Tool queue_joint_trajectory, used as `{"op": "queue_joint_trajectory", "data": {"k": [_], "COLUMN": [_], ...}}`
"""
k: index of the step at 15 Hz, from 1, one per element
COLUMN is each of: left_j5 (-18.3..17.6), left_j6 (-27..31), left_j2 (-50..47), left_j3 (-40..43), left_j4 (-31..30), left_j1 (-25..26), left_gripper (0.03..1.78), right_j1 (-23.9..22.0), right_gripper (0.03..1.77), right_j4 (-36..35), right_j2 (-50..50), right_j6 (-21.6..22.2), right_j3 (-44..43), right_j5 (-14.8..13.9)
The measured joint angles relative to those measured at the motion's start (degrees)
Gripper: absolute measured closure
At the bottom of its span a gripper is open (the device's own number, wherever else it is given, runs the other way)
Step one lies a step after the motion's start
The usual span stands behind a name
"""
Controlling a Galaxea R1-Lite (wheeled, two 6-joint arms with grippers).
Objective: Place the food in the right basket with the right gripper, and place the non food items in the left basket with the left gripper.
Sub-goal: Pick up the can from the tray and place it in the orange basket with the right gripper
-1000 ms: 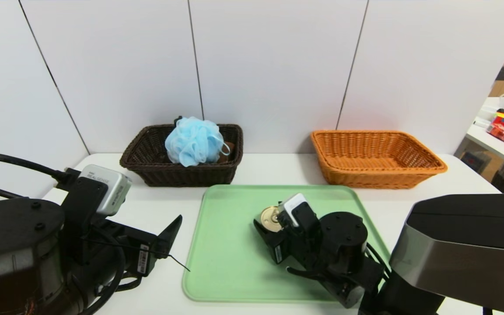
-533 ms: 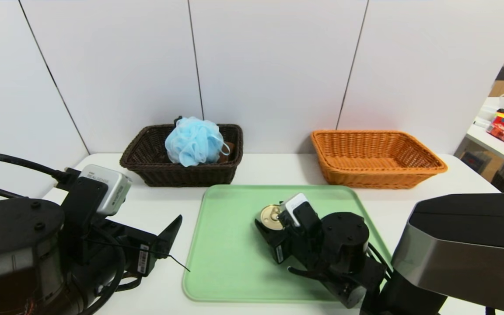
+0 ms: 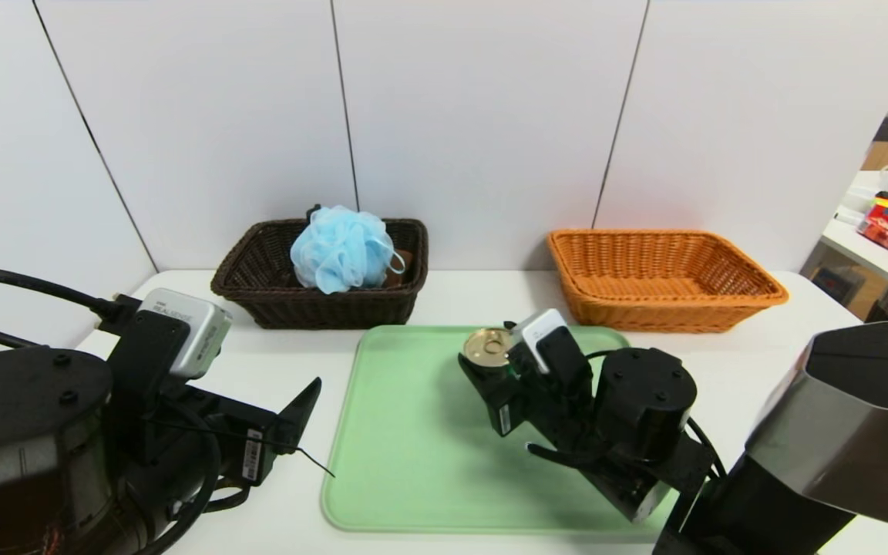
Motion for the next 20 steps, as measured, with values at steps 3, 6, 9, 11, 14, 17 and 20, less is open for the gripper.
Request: {"op": "queue_joint_trajectory", "data": {"k": [3,6,9,11,14,17,20], "left_j5": [0.0,0.0,0.0,0.0,0.0,0.0,0.0], "left_j6": [0.0,0.0,0.1,0.1,0.1,0.1,0.1], "left_j2": [0.0,0.0,0.0,0.0,0.0,0.0,0.0], "left_j3": [-0.1,-0.3,-0.4,-0.4,-0.4,-0.4,-0.4], "left_j4": [0.0,0.0,0.0,0.0,0.0,0.0,0.0], "left_j1": [0.0,0.0,0.0,0.0,0.0,0.0,0.0], "left_gripper": [0.12,0.12,0.12,0.12,0.12,0.12,0.12], "right_j1": [0.0,-0.6,-2.8,-5.3,-9.2,-13.1,-18.1], "right_gripper": [0.74,0.74,0.74,0.74,0.74,0.74,0.74], "right_j4": [0.0,0.3,5.5,9.7,15.9,19.0,23.6], "right_j2": [-3.3,-6.8,-11.0,-13.6,-17.0,-18.4,-18.7], "right_j6": [-2.0,-4.0,-4.8,-5.2,-5.4,-6.0,-6.1], "right_j3": [0.1,-0.2,-2.8,-5.6,-9.4,-12.9,-17.5], "right_j5": [0.0,0.0,0.2,1.0,3.3,4.7,6.9]}}
